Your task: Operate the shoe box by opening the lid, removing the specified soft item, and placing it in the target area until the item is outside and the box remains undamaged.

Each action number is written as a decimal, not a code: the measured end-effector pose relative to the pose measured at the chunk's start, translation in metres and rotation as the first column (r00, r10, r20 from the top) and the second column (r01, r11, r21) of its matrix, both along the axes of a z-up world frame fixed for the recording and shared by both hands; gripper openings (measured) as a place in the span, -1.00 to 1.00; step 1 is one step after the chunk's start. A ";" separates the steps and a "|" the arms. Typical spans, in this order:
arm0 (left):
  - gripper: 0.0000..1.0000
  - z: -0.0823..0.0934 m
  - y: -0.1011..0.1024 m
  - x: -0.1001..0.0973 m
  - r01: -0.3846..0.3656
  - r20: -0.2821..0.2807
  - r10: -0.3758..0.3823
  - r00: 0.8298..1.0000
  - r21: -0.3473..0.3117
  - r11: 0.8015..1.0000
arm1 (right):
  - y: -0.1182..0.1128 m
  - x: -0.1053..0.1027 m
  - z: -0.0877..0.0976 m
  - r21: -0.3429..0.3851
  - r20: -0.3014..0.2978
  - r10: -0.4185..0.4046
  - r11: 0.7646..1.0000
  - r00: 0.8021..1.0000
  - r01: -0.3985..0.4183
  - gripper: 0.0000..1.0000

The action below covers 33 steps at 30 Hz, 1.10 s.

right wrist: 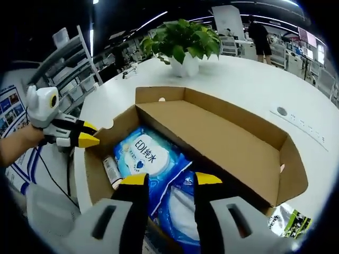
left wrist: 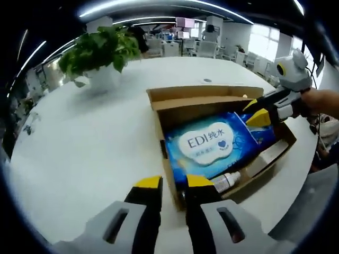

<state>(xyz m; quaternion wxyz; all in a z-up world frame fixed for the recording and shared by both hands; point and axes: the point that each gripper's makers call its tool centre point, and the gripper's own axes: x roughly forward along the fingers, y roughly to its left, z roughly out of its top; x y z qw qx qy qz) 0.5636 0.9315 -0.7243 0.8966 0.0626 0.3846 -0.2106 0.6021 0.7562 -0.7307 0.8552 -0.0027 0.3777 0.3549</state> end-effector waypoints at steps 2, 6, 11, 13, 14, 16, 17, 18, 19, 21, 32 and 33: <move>-0.89 -0.003 0.001 0.000 -0.002 -0.005 0.002 1.000 -0.001 1.000 | 0.002 0.001 -0.002 0.002 -0.005 0.002 1.000 1.000 -0.002 -0.39; -0.89 -0.003 0.000 0.000 -0.008 -0.013 0.007 1.000 -0.017 1.000 | 0.007 0.003 -0.007 -0.003 -0.016 0.011 1.000 1.000 -0.011 -0.41; -0.89 -0.003 -0.001 -0.001 -0.002 -0.008 0.002 1.000 -0.012 1.000 | 0.016 0.003 -0.011 0.005 -0.035 0.013 1.000 0.999 -0.013 -0.44; -0.90 -0.003 -0.001 -0.001 -0.003 -0.004 0.003 1.000 -0.011 1.000 | 0.020 0.000 -0.012 0.011 -0.048 0.009 1.000 0.999 -0.008 -0.43; -0.90 -0.003 -0.001 -0.001 -0.004 -0.003 0.004 1.000 -0.013 1.000 | 0.023 -0.002 -0.014 0.015 -0.060 0.009 1.000 0.998 -0.008 -0.44; -0.90 -0.002 -0.002 -0.001 -0.008 -0.001 0.008 1.000 -0.018 1.000 | 0.026 -0.003 -0.015 0.019 -0.064 0.005 1.000 0.998 -0.004 -0.43; -0.90 -0.002 -0.002 -0.001 -0.010 0.000 0.010 1.000 -0.019 1.000 | 0.027 -0.004 -0.015 0.017 -0.064 0.003 1.000 0.998 -0.002 -0.43; -0.90 -0.002 -0.002 -0.001 -0.011 0.000 0.011 1.000 -0.022 1.000 | 0.028 -0.004 -0.016 0.018 -0.066 0.000 1.000 0.998 0.001 -0.44; -0.91 -0.002 -0.001 -0.001 -0.014 0.000 0.014 1.000 -0.024 1.000 | 0.029 -0.004 -0.016 0.022 -0.073 -0.003 1.000 0.997 0.004 -0.45; -0.91 -0.002 -0.001 -0.001 -0.016 0.001 0.016 1.000 -0.026 1.000 | 0.031 -0.004 -0.017 0.026 -0.084 -0.012 1.000 0.996 0.014 -0.46; -0.91 0.000 -0.003 -0.002 -0.027 0.001 0.027 1.000 -0.042 0.999 | 0.032 -0.006 -0.030 0.001 -0.120 -0.029 1.000 0.992 0.029 -0.52; -0.91 0.000 -0.003 -0.002 -0.028 0.001 0.028 1.000 -0.043 0.999 | 0.032 -0.006 -0.029 0.004 -0.124 -0.033 0.999 0.992 0.033 -0.53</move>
